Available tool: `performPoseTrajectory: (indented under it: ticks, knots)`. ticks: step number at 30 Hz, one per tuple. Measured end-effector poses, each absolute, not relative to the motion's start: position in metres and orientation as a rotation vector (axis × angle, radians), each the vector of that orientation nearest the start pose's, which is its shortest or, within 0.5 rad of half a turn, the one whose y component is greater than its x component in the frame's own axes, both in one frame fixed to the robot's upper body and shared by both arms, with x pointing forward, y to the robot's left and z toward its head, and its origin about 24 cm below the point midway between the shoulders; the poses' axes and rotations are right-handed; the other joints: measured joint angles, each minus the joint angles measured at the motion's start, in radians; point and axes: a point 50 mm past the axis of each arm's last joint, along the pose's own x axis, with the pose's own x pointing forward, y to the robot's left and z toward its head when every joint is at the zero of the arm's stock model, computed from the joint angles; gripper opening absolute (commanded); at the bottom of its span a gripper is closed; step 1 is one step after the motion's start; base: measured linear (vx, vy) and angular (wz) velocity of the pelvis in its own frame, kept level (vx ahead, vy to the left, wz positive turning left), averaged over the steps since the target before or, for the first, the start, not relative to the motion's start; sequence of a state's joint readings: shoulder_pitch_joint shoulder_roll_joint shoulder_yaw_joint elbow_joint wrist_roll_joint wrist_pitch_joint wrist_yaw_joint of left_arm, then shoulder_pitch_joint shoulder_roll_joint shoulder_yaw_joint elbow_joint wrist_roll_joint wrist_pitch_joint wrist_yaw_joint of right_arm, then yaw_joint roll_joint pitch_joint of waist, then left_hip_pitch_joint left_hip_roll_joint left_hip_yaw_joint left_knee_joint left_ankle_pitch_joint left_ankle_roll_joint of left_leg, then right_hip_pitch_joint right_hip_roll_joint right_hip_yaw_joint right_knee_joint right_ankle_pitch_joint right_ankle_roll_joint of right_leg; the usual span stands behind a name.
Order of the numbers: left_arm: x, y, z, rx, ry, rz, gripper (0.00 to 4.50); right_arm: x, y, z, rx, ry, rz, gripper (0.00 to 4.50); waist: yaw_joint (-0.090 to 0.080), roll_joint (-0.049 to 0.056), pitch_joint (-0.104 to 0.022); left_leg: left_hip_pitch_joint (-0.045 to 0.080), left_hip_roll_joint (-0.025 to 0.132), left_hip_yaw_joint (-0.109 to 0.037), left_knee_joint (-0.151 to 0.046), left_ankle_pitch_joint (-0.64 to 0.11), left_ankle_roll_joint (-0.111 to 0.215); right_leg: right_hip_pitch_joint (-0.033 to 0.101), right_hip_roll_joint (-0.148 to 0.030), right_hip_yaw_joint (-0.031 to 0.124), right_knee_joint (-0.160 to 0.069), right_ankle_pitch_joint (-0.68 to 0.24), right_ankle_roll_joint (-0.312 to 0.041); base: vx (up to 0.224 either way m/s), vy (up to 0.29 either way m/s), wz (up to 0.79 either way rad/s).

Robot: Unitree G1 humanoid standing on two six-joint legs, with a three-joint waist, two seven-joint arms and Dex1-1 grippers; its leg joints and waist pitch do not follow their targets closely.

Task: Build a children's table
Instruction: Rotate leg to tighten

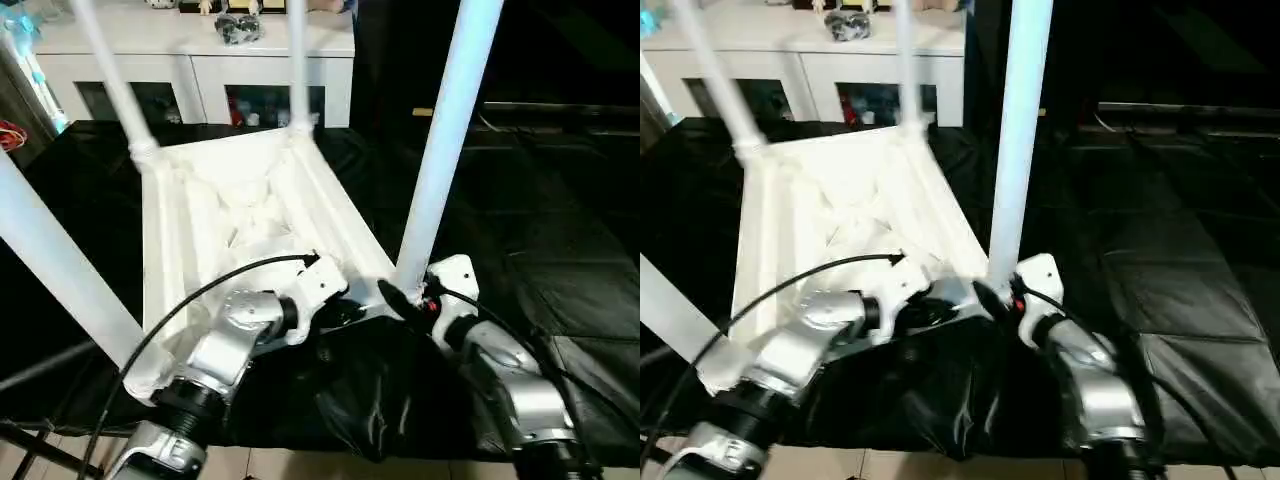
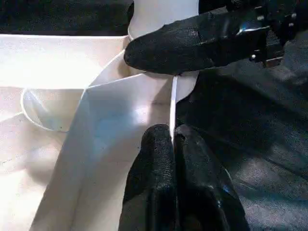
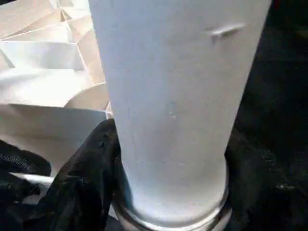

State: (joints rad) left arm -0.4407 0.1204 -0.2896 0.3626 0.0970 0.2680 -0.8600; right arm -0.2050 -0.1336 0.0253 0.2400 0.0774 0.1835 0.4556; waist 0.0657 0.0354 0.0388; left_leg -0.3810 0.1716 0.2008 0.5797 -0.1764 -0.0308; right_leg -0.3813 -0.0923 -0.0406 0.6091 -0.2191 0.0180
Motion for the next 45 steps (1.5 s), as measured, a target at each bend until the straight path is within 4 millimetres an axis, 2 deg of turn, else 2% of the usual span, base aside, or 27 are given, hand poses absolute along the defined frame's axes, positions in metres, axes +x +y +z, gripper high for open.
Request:
performPoseTrajectory:
  ticks: [3, 4, 7, 16, 23, 25, 34, 41, 45]
  knots:
    - [0.294, 0.063, 0.039, 0.285, 0.351, -1.146, 0.00, 0.284, -0.139, 0.024, -0.009, 0.235, 0.515, 3.51, -0.002, 0.000, 0.000, -0.001, 0.000, 0.000, -0.001, 0.000, 0.000, -0.001, 0.000, 0.000, 0.000, 0.001, -0.001, 0.000, 0.000, 0.00]
    - [0.294, 0.064, 0.039, 0.286, 0.350, -1.146, 0.00, 0.284, -0.139, 0.024, -0.009, 0.236, 0.520, 3.77, -0.003, -0.001, 0.000, -0.001, 0.000, 0.000, -0.001, 0.000, 0.000, -0.001, 0.000, 0.000, 0.000, 0.001, -0.002, 0.000, 0.000, 0.00]
    - [0.293, 0.067, 0.040, 0.284, 0.351, -1.169, 0.00, 0.282, -0.143, 0.027, -0.036, 0.240, 0.590, 3.91, -0.003, -0.001, 0.001, -0.002, 0.000, 0.000, -0.001, 0.000, 0.000, -0.001, 0.000, 0.000, -0.001, 0.001, -0.002, 0.000, 0.000, 0.00]
    - [0.284, 0.089, 0.043, 0.301, 0.375, -1.371, 0.00, 0.268, -0.154, 0.037, -0.162, 0.287, 0.973, 3.91, 0.011, -0.003, 0.003, -0.004, 0.001, 0.000, -0.004, 0.000, 0.000, -0.002, 0.000, -0.002, -0.001, -0.002, 0.000, 0.000, 0.000, 0.00]
    - [0.282, 0.103, 0.045, 0.313, 0.397, -1.466, 0.00, 0.258, -0.160, 0.041, -0.206, 0.331, 1.161, 3.91, 0.027, -0.008, 0.006, -0.004, 0.001, 0.000, -0.003, 0.000, 0.000, -0.002, 0.000, -0.002, -0.002, -0.002, -0.001, 0.000, 0.000, 0.00]
    - [0.281, 0.105, 0.046, 0.316, 0.405, -1.488, 0.00, 0.256, -0.161, 0.042, -0.213, 0.346, 1.202, 3.67, 0.029, -0.011, 0.006, -0.004, 0.001, 0.000, -0.002, 0.000, 0.000, -0.002, 0.000, -0.002, -0.002, -0.002, -0.001, 0.000, 0.000, 0.00]
    - [0.278, 0.108, 0.046, 0.317, 0.420, -1.541, 0.00, 0.253, -0.163, 0.043, -0.208, 0.367, 1.258, 2.87, 0.036, -0.018, 0.006, -0.004, 0.001, 0.000, -0.001, 0.000, 0.000, -0.001, 0.000, -0.002, 0.000, -0.002, -0.001, 0.000, 0.000, 0.00]
    - [0.279, 0.107, 0.046, 0.320, 0.416, -1.529, 0.00, 0.253, -0.161, 0.041, -0.193, 0.360, 1.254, 2.69, 0.037, -0.020, 0.006, -0.004, 0.001, 0.000, 0.000, 0.000, 0.000, -0.001, 0.000, -0.002, 0.001, -0.002, -0.001, 0.000, 0.000, 0.00]
    - [0.283, 0.101, 0.044, 0.322, 0.396, -1.457, 0.00, 0.257, -0.163, 0.036, -0.148, 0.339, 1.139, 2.68, 0.035, -0.020, 0.006, -0.002, 0.001, 0.000, 0.001, 0.000, 0.000, 0.000, 0.000, -0.002, 0.001, 0.000, -0.004, 0.000, 0.000, 0.00]
